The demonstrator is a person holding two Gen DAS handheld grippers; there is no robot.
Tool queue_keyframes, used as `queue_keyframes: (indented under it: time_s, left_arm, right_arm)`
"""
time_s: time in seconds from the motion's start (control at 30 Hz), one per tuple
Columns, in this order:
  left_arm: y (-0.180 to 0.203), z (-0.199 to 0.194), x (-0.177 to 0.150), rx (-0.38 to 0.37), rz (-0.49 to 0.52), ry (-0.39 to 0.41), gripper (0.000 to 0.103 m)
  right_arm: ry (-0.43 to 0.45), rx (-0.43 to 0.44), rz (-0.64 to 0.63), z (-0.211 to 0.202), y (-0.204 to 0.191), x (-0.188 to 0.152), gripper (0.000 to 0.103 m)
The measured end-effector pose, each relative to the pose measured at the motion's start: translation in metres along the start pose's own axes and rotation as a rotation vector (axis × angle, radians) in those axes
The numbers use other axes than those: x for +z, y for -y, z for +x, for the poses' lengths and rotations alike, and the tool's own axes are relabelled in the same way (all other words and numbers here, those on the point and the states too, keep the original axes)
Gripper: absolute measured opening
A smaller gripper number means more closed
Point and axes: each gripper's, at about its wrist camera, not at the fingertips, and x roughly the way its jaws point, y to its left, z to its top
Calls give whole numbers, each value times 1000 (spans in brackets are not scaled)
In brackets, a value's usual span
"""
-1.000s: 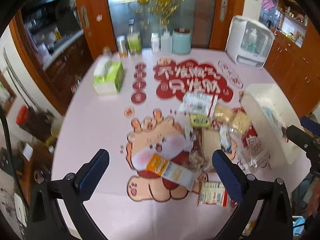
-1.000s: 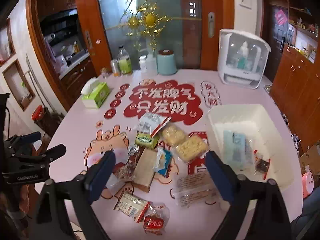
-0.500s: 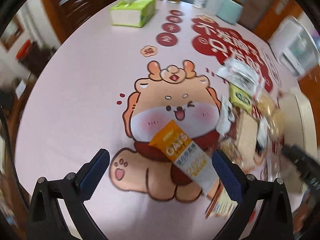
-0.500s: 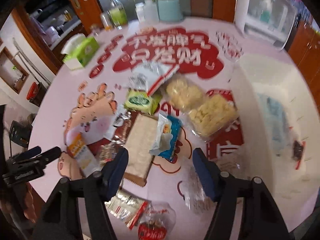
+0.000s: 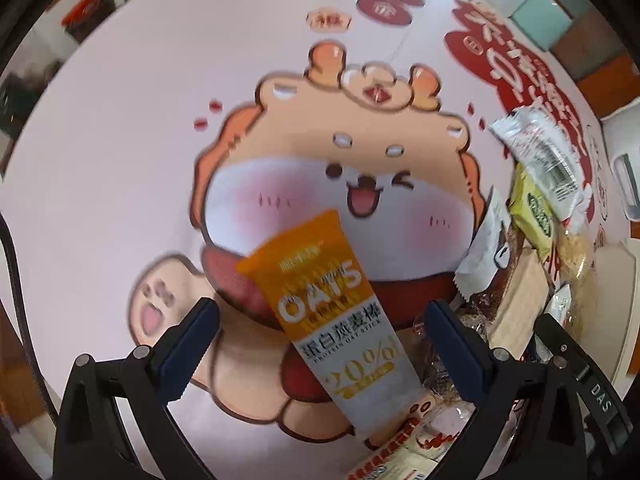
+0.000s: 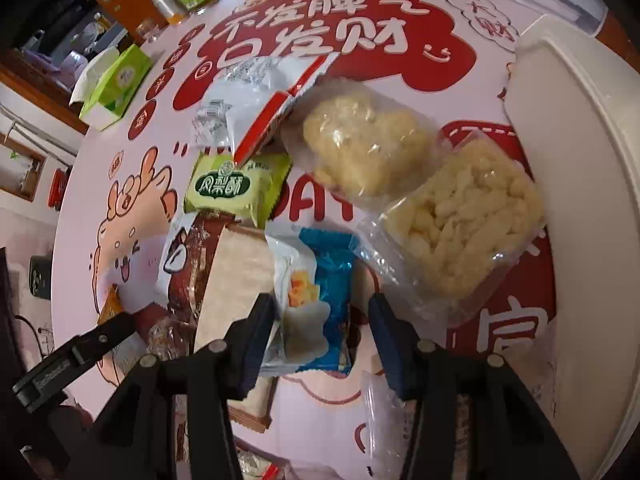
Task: Organize snacks
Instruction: 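Grasp the orange OATS bar with the left tool while the right tool grasps the blue-wrapped cake, then drop the OATS bar into the tray with the left tool while the right drops the cake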
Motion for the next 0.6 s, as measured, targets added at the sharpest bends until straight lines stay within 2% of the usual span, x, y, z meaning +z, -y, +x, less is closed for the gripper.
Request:
queue_keyframes:
  time_s: [0.07, 0.13, 0.17, 0.2, 0.27, 0.47, 0.6]
  left_arm:
    - [5, 2, -3, 34, 0, 3, 99]
    - [11, 3, -6, 90, 7, 8, 90]
    - [14, 2, -8, 105, 13, 13, 80]
    - [17, -1, -10, 106, 21, 25, 62]
    - [25, -6, -12, 80, 51, 39, 40]
    - [31, -8, -19, 45, 77, 29, 34]
    - [26, -26, -24, 46, 101, 84, 33]
  right_arm:
    - [-9, 27, 3, 0, 0, 2, 32]
    - [-8, 20, -7, 0, 0, 0, 32]
    - [-6, 21, -8, -1, 0, -2, 31]
    - [1, 25, -11, -4, -1, -3, 31]
    - [17, 26, -18, -11, -3, -4, 31]
    - [75, 59, -55, -39, 0, -6, 30]
    - [120, 90, -61, -64, 6, -11, 30]
